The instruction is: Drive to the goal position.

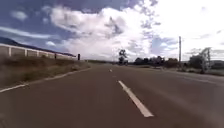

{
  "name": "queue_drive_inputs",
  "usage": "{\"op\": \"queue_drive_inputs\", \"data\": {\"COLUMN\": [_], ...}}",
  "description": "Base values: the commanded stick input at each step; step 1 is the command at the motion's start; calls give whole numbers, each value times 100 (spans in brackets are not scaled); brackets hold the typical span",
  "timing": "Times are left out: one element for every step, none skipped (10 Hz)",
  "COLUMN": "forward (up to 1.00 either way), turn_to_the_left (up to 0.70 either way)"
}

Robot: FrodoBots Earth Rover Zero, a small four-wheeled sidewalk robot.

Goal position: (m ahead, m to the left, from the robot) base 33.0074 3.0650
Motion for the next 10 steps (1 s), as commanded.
{"op": "queue_drive_inputs", "data": {"forward": [100,100,100,100,100,100,100,100,100,100], "turn_to_the_left": [0,0,0,0,0,0,0,0,0,0]}}
